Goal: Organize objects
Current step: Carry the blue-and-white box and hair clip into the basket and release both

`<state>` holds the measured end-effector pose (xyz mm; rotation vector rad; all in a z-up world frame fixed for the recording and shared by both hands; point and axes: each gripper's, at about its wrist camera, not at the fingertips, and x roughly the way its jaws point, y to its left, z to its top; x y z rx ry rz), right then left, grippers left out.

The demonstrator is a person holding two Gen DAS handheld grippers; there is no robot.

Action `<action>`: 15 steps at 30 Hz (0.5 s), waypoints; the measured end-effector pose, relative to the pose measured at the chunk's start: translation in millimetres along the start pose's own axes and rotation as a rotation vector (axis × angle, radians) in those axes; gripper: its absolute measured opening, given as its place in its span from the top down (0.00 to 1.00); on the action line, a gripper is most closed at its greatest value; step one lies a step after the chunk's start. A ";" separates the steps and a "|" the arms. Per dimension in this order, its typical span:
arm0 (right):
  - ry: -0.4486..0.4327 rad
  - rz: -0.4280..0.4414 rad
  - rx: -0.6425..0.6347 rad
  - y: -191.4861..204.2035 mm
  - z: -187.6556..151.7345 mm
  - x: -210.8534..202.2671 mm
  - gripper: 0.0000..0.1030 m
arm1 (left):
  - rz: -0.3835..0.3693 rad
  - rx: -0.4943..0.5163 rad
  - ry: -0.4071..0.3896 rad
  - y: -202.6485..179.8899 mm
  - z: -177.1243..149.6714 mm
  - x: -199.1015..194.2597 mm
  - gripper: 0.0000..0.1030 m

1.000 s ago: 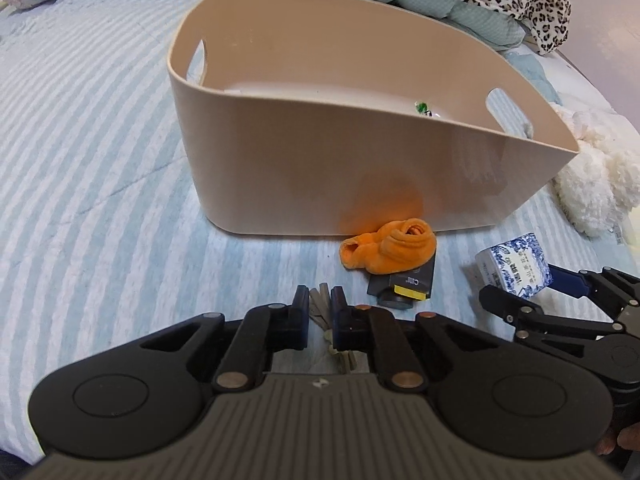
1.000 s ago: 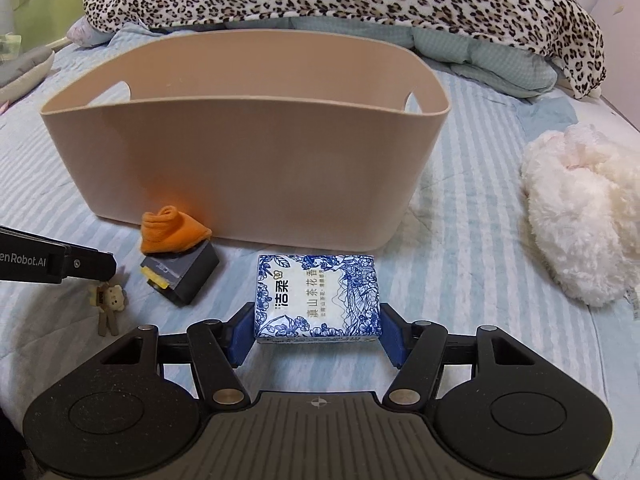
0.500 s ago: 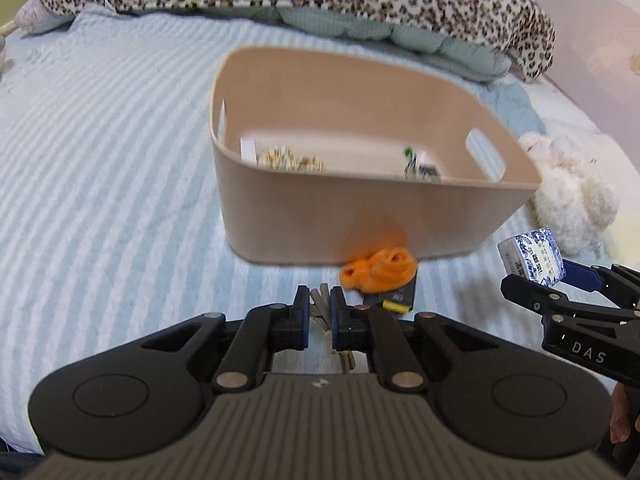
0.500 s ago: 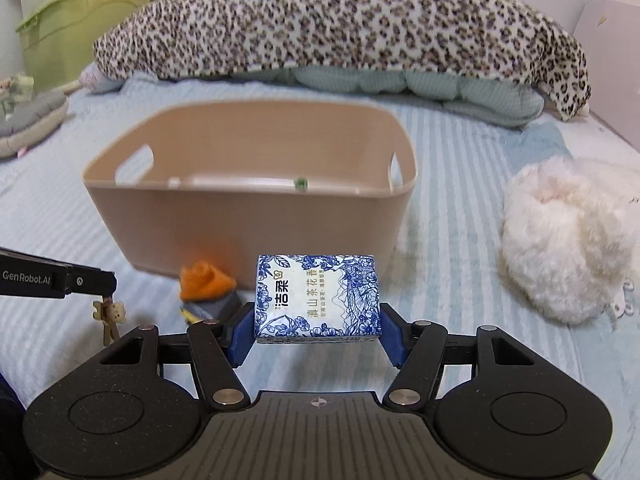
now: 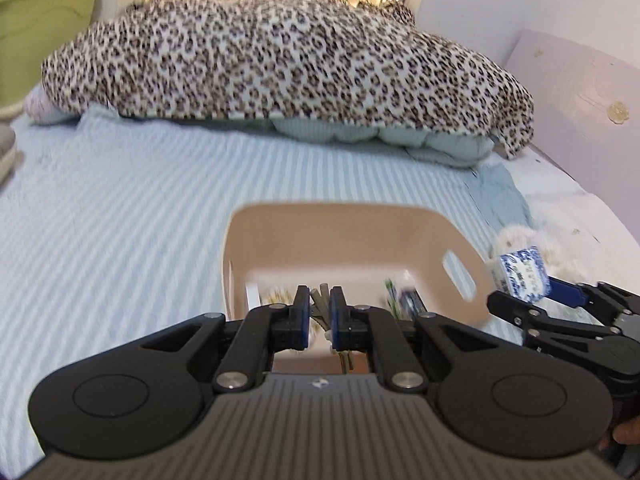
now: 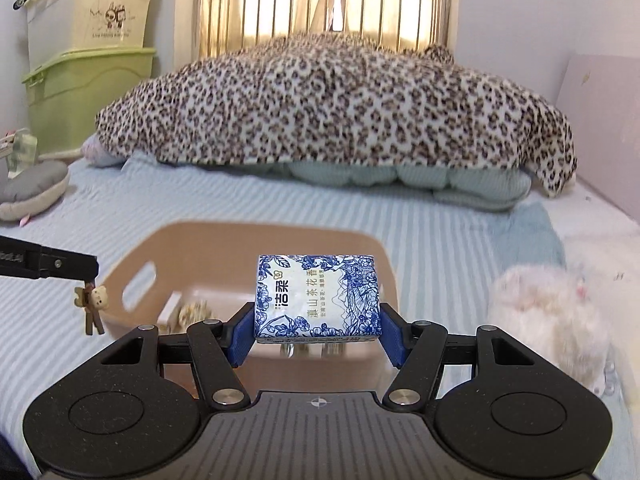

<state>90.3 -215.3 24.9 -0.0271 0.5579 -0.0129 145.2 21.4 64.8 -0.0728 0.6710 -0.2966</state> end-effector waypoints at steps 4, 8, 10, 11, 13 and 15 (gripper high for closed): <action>-0.025 -0.013 0.000 -0.6 18.4 13.9 0.42 | 0.038 0.022 -0.019 -7.9 24.2 22.4 0.90; -0.022 -0.014 -0.002 -0.2 29.8 32.7 0.42 | 0.077 0.031 0.019 -12.6 38.0 56.0 0.90; -0.017 -0.018 -0.004 0.9 32.2 42.4 0.42 | 0.107 0.046 0.048 -13.5 40.9 75.6 0.90; -0.010 -0.016 0.000 1.2 32.6 48.0 0.42 | 0.120 0.051 0.064 -13.9 40.0 84.5 0.90; 0.011 -0.009 0.008 1.5 33.1 59.4 0.42 | 0.138 0.053 0.100 -12.8 36.8 102.1 0.90; 0.032 -0.015 0.002 3.8 31.6 71.4 0.42 | 0.151 0.055 0.136 -10.1 31.6 116.4 0.90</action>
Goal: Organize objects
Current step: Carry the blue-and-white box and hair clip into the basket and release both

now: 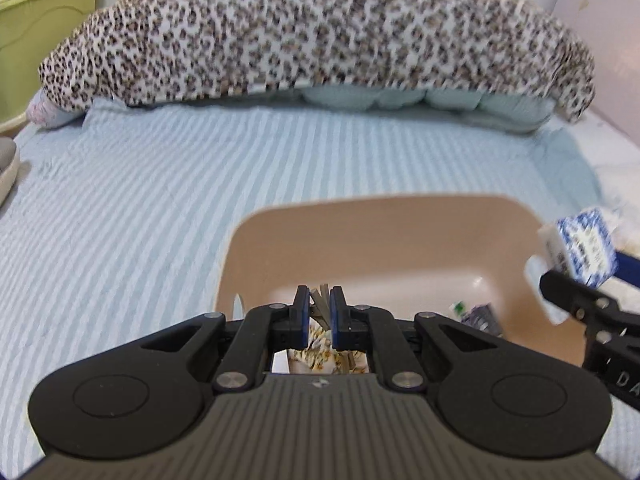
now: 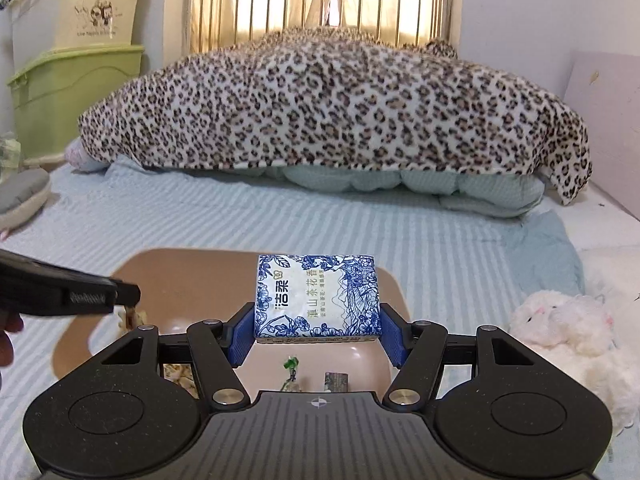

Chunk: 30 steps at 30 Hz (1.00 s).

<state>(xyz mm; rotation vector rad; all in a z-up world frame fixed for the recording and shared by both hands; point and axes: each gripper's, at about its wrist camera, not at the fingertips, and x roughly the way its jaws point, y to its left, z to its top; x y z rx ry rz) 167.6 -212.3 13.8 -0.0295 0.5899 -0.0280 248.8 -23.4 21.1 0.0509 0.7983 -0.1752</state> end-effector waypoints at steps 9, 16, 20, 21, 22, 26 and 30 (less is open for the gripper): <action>0.139 -0.004 -0.021 4.8 -21.5 37.8 0.41 | 0.014 0.033 0.108 1.3 -19.6 31.8 0.89; 0.116 -0.017 -0.025 5.2 -23.0 21.3 0.30 | 0.024 0.031 0.079 2.8 -17.4 3.3 0.42; 0.086 -0.027 -0.021 0.7 -16.6 0.2 0.22 | 0.027 0.067 0.029 1.3 -17.5 -24.7 0.31; 0.086 -0.028 -0.020 -0.8 -16.4 -4.7 0.21 | 0.025 0.072 0.027 1.3 -18.4 -30.2 0.31; 0.087 -0.030 -0.017 -2.1 -17.3 -9.7 0.20 | 0.022 0.076 0.027 1.7 -19.4 -35.5 0.31; 0.102 -0.032 -0.009 -6.5 -26.6 -27.5 0.17 | 0.017 0.063 0.023 5.9 -29.0 -53.9 0.31; 0.133 -0.032 -0.002 -8.2 -41.4 -41.7 0.14 | 0.001 0.048 0.023 13.6 -41.9 -69.5 0.29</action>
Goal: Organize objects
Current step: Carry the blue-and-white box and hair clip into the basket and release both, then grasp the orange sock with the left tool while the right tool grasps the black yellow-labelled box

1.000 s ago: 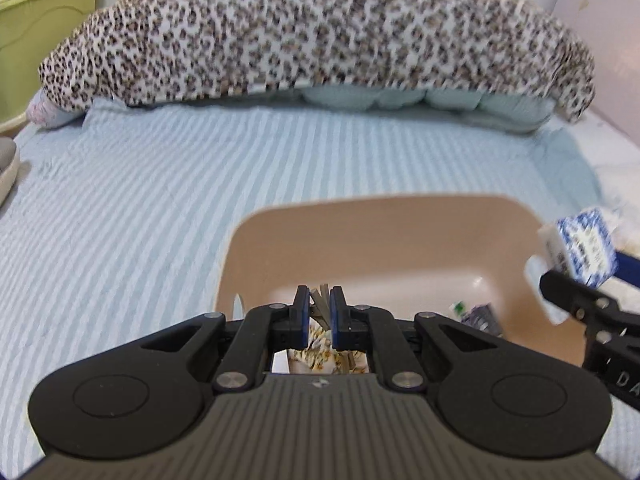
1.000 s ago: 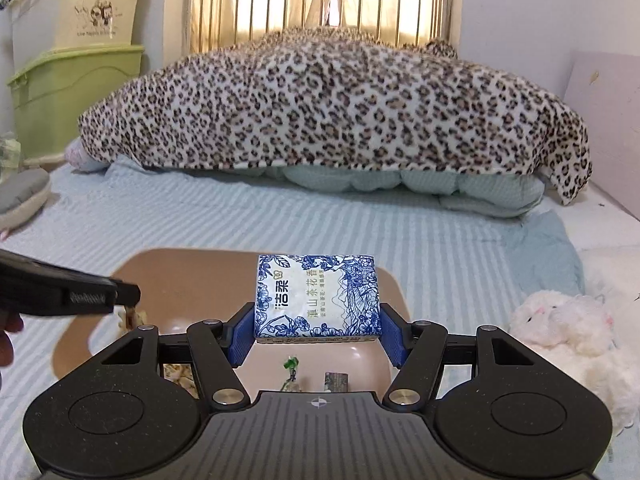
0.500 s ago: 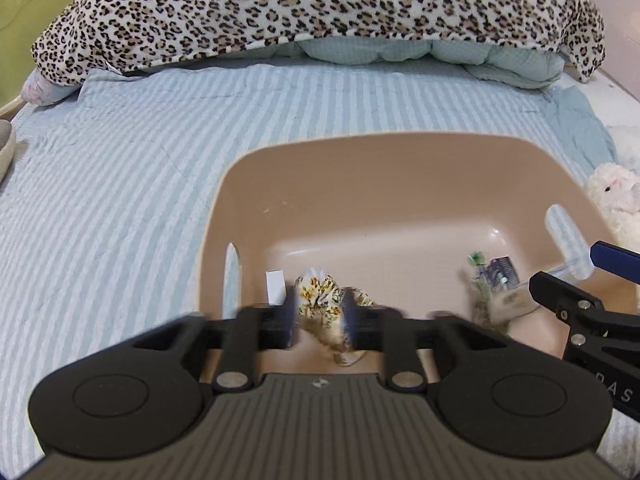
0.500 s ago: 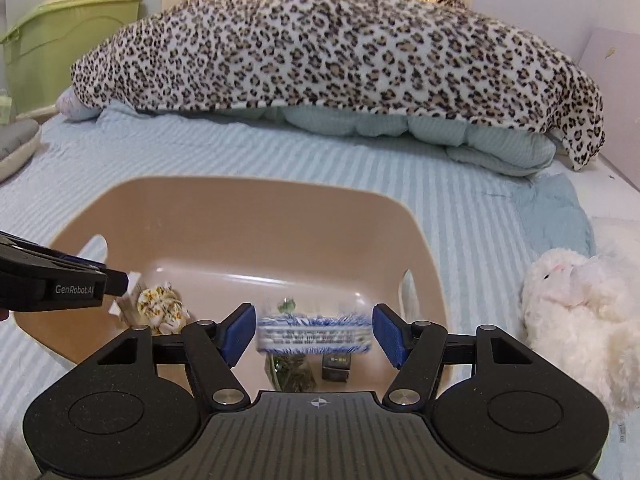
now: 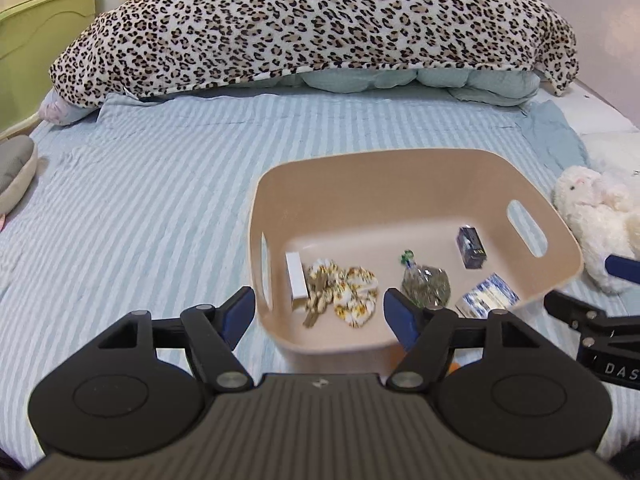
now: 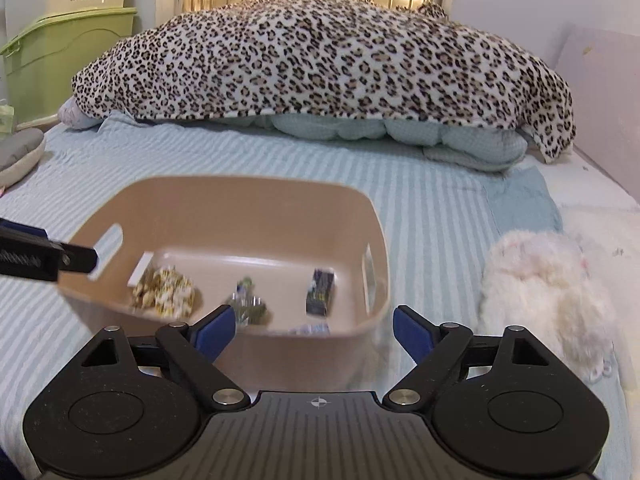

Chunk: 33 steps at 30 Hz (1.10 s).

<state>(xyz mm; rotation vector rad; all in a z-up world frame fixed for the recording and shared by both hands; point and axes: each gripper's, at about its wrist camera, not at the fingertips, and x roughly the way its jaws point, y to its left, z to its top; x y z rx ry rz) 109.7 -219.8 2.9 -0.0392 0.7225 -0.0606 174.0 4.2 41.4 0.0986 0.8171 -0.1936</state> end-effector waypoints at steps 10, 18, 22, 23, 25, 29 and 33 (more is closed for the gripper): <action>0.111 0.012 0.008 5.3 -46.2 1.4 0.13 | -0.014 0.040 0.066 -0.8 -37.5 -3.1 0.25; 0.155 -0.003 0.007 9.5 -66.0 19.9 0.13 | -0.034 0.053 0.133 -12.9 -59.8 27.4 0.25; 0.182 -0.008 0.025 4.4 -73.7 31.8 0.13 | -0.090 0.026 0.163 -22.3 -64.9 43.6 0.25; 0.188 -0.010 0.029 2.7 -75.4 34.5 0.13 | -0.098 0.023 0.168 -25.2 -65.2 47.1 0.25; 0.201 -0.013 0.033 0.0 -78.2 38.9 0.13 | -0.115 0.017 0.166 -31.3 -65.0 52.2 0.25; 0.214 -0.018 0.043 -5.1 -79.9 44.9 0.13 | -0.138 0.010 0.168 -44.4 -62.0 63.8 0.25; 0.220 -0.019 0.043 -4.6 -80.9 48.7 0.13 | -0.141 0.001 0.169 -54.6 -61.6 76.3 0.25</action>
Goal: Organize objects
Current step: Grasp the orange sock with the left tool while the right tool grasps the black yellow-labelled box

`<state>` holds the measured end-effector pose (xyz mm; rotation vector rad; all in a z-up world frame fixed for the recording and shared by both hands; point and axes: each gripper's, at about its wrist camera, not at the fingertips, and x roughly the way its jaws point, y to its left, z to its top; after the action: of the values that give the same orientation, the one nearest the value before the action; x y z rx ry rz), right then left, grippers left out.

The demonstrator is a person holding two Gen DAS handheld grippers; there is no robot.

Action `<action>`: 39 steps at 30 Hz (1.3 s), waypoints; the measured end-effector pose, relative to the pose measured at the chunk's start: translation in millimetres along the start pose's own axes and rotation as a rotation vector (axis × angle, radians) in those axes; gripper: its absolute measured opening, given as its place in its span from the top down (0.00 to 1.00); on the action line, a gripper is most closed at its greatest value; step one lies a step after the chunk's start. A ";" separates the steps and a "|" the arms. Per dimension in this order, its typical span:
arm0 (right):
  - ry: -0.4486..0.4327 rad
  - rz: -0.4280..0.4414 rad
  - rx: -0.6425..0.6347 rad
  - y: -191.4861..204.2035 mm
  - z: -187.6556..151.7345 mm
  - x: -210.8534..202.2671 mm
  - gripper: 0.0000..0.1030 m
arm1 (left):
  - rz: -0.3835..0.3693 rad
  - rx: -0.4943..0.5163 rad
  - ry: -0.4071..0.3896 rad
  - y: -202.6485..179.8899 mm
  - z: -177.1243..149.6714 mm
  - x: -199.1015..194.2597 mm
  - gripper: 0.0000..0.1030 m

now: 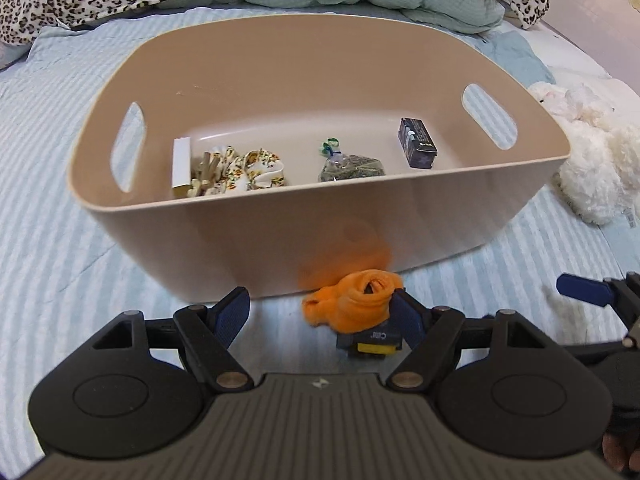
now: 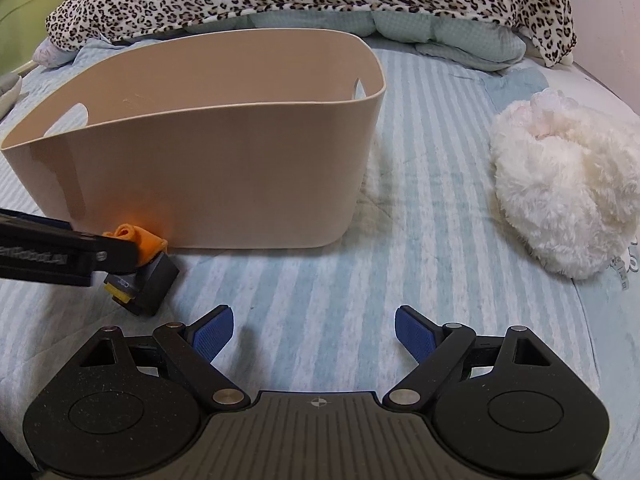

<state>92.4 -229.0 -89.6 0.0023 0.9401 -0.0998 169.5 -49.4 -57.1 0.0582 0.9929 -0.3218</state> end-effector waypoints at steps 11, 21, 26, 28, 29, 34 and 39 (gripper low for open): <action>0.016 -0.017 -0.013 4.9 -3.5 3.9 0.13 | -0.120 -0.088 0.005 9.8 2.8 0.4 0.92; -0.009 0.010 -0.019 14.1 0.6 -7.7 0.11 | -0.037 -0.086 -0.040 35.3 -5.2 -34.6 0.93; -0.028 0.057 -0.013 28.0 4.2 -11.8 0.08 | 0.015 -0.080 -0.029 54.3 -11.7 -41.2 0.93; -0.030 0.080 -0.011 36.2 6.6 -12.8 0.08 | 0.034 -0.086 -0.017 62.7 -15.0 -38.4 0.93; -0.035 0.093 -0.014 40.5 7.6 -13.8 0.08 | 0.043 -0.090 -0.011 66.6 -16.5 -36.0 0.93; -0.038 0.137 -0.048 64.6 14.2 -8.4 0.08 | 0.050 -0.111 0.019 81.3 -23.6 -23.4 0.93; -0.009 0.142 -0.084 88.7 21.1 12.2 0.10 | 0.056 -0.103 0.028 85.1 -26.9 -12.9 0.93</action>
<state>124.2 -142.7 -90.7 -0.0094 0.9315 0.0712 166.0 39.9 -69.4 -0.0028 1.0320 -0.2189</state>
